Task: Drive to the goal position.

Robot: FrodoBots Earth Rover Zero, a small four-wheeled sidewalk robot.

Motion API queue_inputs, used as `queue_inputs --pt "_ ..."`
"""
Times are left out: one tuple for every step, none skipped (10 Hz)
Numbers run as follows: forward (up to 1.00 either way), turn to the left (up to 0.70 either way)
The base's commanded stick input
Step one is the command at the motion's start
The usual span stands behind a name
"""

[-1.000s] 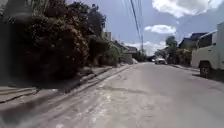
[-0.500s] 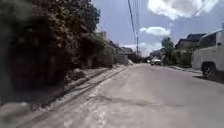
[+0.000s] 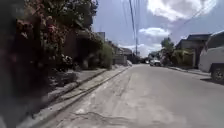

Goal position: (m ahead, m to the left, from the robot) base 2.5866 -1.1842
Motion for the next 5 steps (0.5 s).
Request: queue_inputs --pt "1.0 0.0" --pt "1.0 0.0" --pt "1.0 0.0" --pt "1.0 0.0" --pt "1.0 0.0"
